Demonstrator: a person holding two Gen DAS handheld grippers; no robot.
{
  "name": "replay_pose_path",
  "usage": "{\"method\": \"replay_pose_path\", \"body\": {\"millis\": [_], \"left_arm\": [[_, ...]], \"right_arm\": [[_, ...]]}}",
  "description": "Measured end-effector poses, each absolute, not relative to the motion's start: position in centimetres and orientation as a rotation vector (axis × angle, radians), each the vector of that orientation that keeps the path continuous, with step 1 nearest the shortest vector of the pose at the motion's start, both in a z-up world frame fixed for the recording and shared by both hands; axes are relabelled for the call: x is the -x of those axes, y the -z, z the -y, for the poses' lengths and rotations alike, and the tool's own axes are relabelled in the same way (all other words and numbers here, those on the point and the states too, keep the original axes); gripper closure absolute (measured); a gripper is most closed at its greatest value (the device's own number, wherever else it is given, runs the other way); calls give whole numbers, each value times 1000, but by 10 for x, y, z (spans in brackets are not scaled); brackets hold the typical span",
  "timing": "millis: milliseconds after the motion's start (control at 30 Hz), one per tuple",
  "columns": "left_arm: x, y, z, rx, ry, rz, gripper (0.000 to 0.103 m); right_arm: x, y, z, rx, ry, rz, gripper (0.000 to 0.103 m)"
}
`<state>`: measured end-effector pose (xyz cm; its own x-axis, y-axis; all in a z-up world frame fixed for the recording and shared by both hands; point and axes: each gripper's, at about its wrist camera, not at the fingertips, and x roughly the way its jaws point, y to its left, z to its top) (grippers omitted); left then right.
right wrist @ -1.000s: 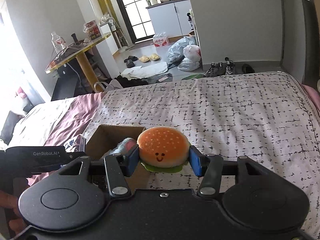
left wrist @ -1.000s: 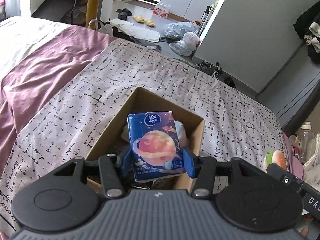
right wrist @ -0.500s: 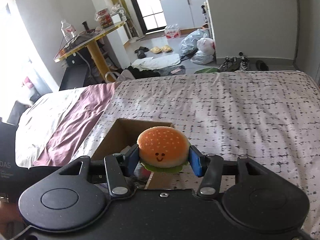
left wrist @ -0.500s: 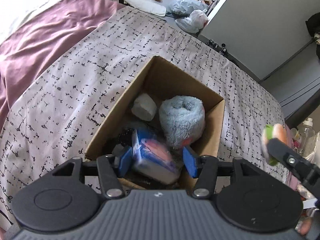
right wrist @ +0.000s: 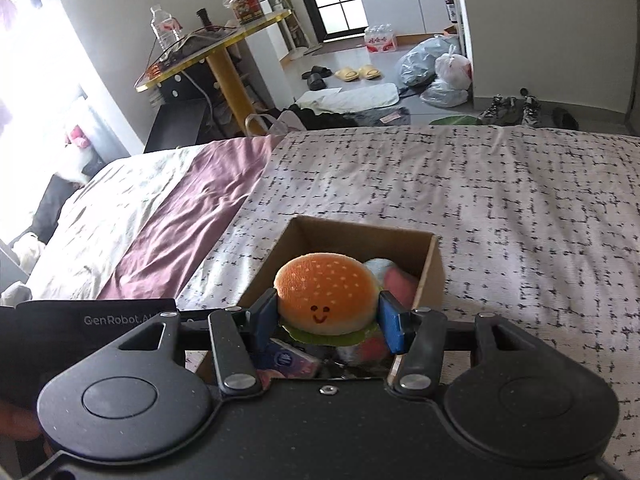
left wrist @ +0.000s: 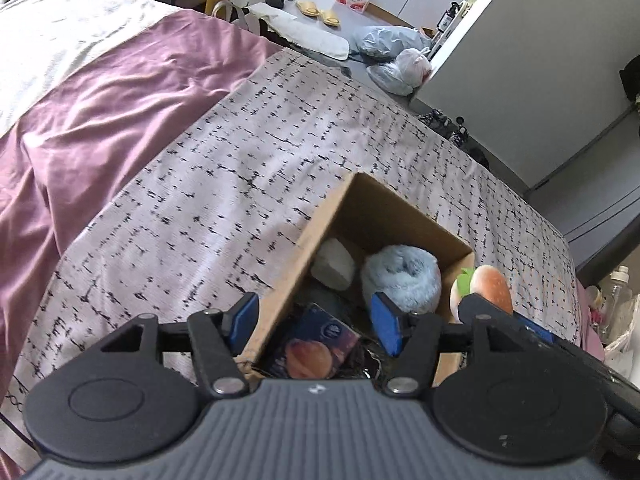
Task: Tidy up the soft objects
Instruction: 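Open both tools to drop the packet and burger toy into the box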
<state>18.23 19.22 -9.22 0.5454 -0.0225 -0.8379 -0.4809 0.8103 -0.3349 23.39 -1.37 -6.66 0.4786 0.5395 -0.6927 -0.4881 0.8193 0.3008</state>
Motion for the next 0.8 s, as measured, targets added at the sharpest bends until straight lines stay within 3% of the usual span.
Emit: {"method": "replay_pose_path", "body": {"millis": [167,233,300,600,800], "left_arm": [[-179,87,-206,587,-333,-963,42],[-177,84,-210,588,-344,-959,42],[-176,82,-213,585,-352,-956,41],[-171,73,-199,532,-306,-959,26],[-166,65,-188,522,-305,-962,25]], "right_arm": [[-236,58,2,-61,-652,-849,45],[-237,56,-1,-60,-656,-837,25],[-235,54,0,-55,-645,-820,14],[-233,55,30,-80,-598,-851,14],[-225,52,52,-111,-568,-859,10]]}}
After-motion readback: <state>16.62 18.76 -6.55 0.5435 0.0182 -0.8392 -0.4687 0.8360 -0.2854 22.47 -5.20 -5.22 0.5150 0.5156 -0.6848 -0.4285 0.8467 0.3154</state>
